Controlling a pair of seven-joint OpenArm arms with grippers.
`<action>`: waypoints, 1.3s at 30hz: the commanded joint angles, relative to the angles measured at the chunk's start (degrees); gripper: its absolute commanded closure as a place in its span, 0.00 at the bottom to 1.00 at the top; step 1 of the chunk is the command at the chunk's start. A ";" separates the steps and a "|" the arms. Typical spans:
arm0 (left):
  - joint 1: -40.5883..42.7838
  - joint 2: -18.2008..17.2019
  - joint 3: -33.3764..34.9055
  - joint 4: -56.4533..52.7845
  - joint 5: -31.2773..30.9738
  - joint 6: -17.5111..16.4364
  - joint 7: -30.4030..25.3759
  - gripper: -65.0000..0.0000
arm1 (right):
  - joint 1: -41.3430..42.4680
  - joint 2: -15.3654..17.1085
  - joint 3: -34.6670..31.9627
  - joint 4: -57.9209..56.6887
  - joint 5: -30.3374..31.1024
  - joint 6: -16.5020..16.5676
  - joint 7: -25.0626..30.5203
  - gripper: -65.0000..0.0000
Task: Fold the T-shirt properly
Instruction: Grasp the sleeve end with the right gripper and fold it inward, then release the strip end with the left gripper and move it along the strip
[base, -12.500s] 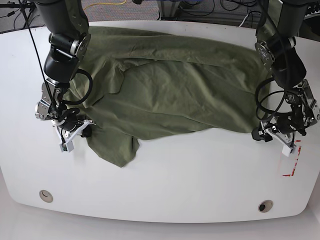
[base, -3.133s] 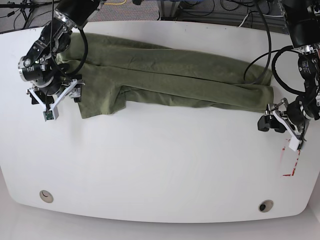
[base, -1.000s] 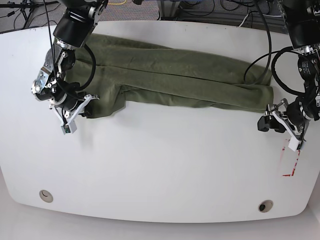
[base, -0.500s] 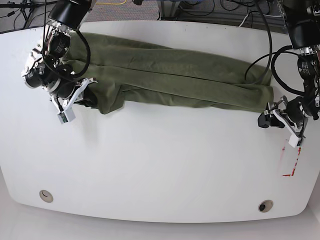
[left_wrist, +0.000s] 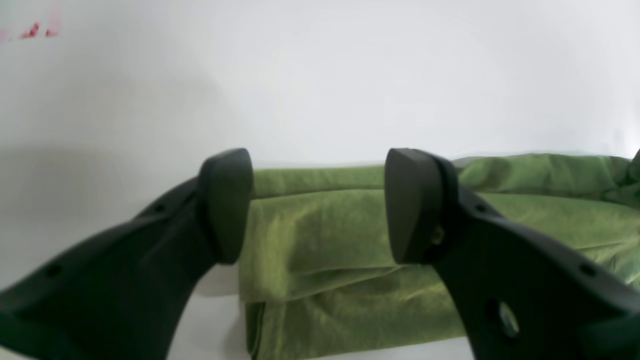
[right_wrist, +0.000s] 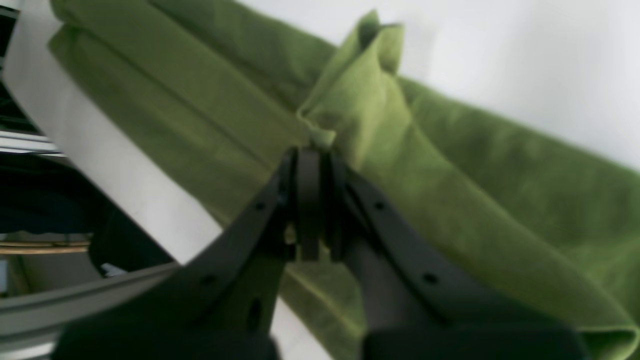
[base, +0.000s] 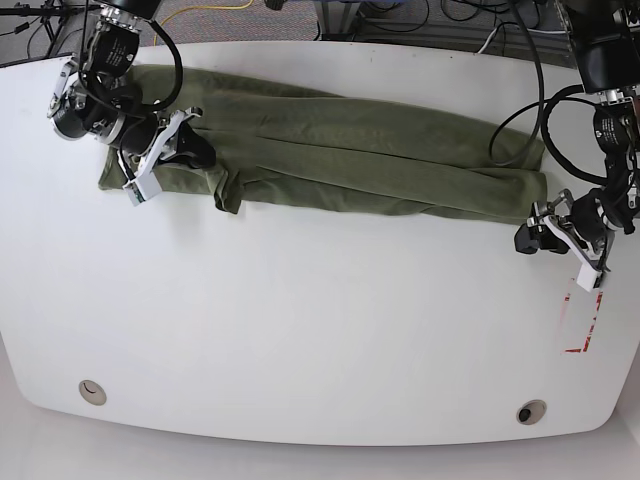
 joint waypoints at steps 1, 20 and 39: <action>-1.01 -1.06 -0.32 0.83 -0.65 -0.19 -1.08 0.40 | -0.89 0.97 -0.57 1.19 1.91 0.10 0.84 1.00; -1.27 -1.06 -0.32 0.83 -0.56 -0.19 -1.08 0.40 | -3.79 9.76 -15.08 5.23 2.00 0.10 0.84 0.60; 1.81 3.60 1.00 3.73 -3.02 -0.28 -0.99 0.40 | -3.79 7.12 -2.42 4.88 -0.29 0.10 2.64 0.53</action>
